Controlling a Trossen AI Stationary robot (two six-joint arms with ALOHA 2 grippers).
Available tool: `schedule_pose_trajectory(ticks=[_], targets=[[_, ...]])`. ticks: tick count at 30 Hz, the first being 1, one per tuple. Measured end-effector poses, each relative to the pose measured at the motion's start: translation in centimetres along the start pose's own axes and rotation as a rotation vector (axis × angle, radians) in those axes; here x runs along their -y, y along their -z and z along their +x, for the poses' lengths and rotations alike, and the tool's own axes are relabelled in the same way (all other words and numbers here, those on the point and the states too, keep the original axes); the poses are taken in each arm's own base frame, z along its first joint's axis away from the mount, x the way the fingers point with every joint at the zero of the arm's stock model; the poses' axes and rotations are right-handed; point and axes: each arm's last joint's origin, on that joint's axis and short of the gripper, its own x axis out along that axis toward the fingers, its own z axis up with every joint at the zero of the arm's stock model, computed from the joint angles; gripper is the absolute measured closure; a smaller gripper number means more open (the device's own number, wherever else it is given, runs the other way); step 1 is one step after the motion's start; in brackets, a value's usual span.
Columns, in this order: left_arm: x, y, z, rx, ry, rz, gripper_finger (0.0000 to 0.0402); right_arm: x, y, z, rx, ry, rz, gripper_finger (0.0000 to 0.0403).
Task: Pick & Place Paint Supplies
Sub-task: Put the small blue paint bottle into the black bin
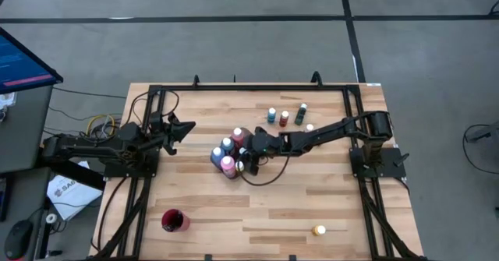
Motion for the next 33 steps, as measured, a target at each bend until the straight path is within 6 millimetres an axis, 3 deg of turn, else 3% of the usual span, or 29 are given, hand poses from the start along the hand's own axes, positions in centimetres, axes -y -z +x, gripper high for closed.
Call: schedule_pose_trajectory(ticks=[11,20,25,30,33], targets=[[0.0,0.0,0.0,0.003,0.001,-0.001,0.0398,0.5,-1.0,-0.5,0.056,-0.002,0.017,0.0206],[0.0,0.0,0.0,0.003,0.001,-0.001,0.0398,1.4,-4.0,-5.8,0.092,-0.009,0.027,0.0186],[0.0,0.0,0.0,0.003,0.001,-0.001,0.0398,1.2,-3.1,-6.6,-0.028,-0.001,0.01,0.0248],[0.0,0.0,0.0,0.003,0.002,-0.001,0.0398,0.7,-1.1,-4.2,-0.117,0.001,-0.009,0.0372],[0.0,0.0,0.0,0.003,0.002,-0.001,0.0398,0.5,0.0,-2.7,-0.158,0.005,-0.003,0.0391]])
